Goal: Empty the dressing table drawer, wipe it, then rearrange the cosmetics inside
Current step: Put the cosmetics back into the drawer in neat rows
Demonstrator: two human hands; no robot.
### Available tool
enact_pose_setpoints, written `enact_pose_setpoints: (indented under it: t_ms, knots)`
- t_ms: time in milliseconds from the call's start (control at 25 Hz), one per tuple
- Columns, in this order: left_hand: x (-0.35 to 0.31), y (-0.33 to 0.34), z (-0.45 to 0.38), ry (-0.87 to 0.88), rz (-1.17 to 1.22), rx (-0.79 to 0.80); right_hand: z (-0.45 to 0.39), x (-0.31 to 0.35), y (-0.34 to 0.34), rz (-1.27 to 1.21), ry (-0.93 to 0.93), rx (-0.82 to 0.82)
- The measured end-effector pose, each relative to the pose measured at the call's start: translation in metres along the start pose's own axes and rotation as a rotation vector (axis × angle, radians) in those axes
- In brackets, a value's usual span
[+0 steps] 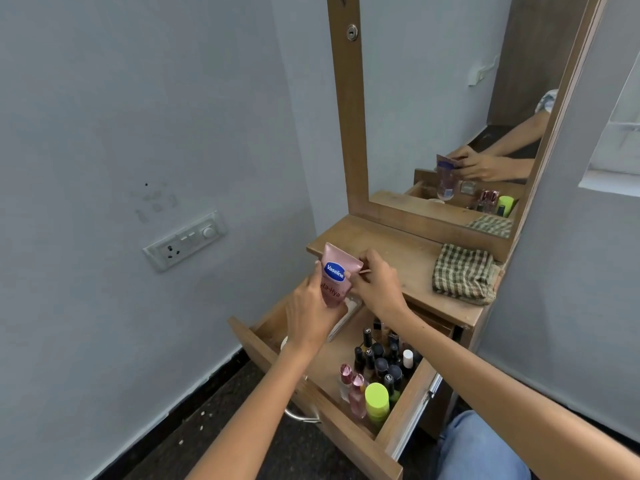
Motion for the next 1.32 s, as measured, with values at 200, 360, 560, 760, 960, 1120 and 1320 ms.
enact_pose_setpoints:
  t_ms: [200,360,560,760,960,1120,1320]
  knots:
    - [0.025,0.017,-0.001,-0.103,-0.077,0.164,-0.001,-0.018,0.0,0.19,-0.049,0.113]
    - [0.036,0.037,0.005,-0.131,-0.152,0.366,0.002,-0.031,-0.01,0.291,-0.134,0.121]
    - [0.04,0.06,0.009,-0.162,-0.239,0.535,0.007,-0.035,-0.015,0.347,-0.186,0.163]
    - [0.041,0.073,0.015,-0.128,-0.286,0.562,0.008,-0.043,-0.021,0.347,-0.195,0.184]
    - [0.047,0.082,0.02,-0.053,-0.316,0.516,0.007,-0.048,-0.021,0.349,-0.204,0.204]
    - [0.045,0.061,0.023,-0.041,-0.27,0.483,0.011,-0.048,-0.017,0.422,-0.215,0.229]
    - [0.044,-0.018,0.037,0.11,-0.212,0.297,0.05,-0.012,0.004,0.614,-0.267,0.295]
Point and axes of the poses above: each hand's wrist, its own z-axis away from the middle knuckle, its own y-axis out of the palm, x = y × z, the point moved 5 cm from there along -z, towards the middle knuckle, and after that the axes turned 7 degrees about -x, right-handed, at the moved point
